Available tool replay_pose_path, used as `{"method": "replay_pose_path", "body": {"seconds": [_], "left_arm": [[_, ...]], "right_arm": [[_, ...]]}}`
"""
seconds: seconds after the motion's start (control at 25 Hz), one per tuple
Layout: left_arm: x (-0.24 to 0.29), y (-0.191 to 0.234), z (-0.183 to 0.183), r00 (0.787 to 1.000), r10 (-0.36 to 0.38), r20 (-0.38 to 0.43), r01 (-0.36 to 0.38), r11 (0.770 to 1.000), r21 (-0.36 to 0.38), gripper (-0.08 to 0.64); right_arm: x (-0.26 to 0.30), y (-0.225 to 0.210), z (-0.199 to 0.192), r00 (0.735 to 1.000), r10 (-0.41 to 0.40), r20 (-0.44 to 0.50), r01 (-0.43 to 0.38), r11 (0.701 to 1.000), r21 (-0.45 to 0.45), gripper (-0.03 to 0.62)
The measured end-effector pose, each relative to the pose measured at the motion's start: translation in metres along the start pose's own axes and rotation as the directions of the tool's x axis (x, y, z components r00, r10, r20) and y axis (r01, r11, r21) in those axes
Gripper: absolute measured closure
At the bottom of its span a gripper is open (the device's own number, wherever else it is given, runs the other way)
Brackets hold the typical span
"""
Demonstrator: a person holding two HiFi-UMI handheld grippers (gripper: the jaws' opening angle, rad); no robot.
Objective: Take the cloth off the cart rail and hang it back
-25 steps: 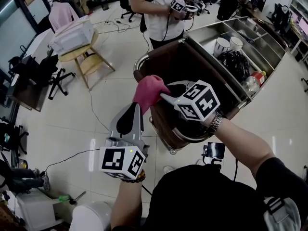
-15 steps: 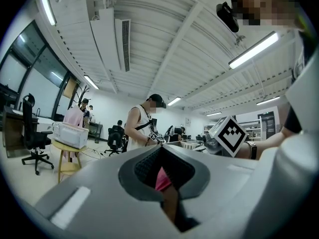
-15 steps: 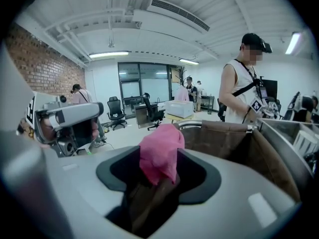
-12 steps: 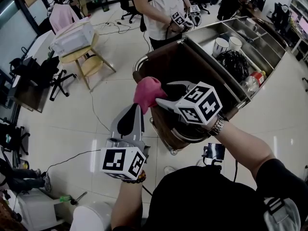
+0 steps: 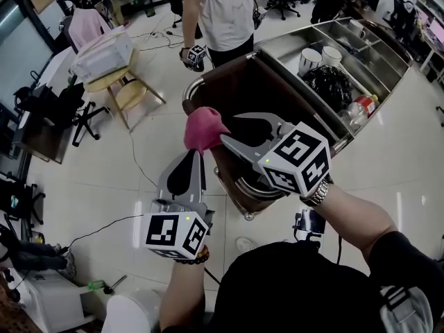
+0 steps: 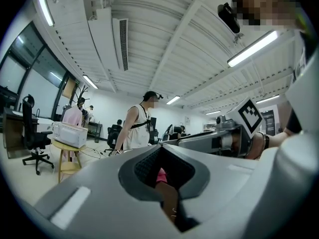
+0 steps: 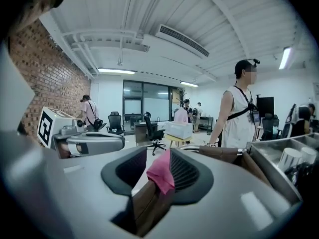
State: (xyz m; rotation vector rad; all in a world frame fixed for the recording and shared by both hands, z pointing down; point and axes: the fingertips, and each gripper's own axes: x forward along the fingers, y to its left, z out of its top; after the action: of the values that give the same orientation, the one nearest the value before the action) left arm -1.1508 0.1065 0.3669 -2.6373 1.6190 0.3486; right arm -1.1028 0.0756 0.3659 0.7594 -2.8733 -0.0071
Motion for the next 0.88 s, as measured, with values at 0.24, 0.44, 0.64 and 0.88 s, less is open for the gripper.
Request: {"method": "replay_pose_path", "body": {"seconds": [0.24, 0.44, 0.64, 0.88], "left_arm": [[0.005, -0.061, 0.003, 0.999, 0.033, 0.004, -0.033, 0.999, 0.039, 0.557], [0.006, -0.110, -0.002, 0.998, 0.065, 0.009, -0.066, 0.995, 0.073, 0.557], [0.003, -0.163, -0.002, 0.996, 0.091, 0.015, -0.092, 0.990, 0.104, 0.557], [-0.004, -0.224, -0.015, 0.993, 0.120, 0.017, -0.122, 0.983, 0.138, 0.557]], "right_arm": [[-0.074, 0.000, 0.014, 0.992, 0.002, 0.123, 0.002, 0.999, -0.036, 0.528], [-0.126, -0.002, 0.012, 0.982, 0.020, 0.187, -0.010, 0.999, -0.052, 0.563], [-0.176, 0.005, 0.007, 0.973, 0.054, 0.223, -0.038, 0.997, -0.074, 0.585], [-0.233, 0.017, -0.012, 0.961, 0.107, 0.255, -0.087, 0.992, -0.086, 0.592]]}}
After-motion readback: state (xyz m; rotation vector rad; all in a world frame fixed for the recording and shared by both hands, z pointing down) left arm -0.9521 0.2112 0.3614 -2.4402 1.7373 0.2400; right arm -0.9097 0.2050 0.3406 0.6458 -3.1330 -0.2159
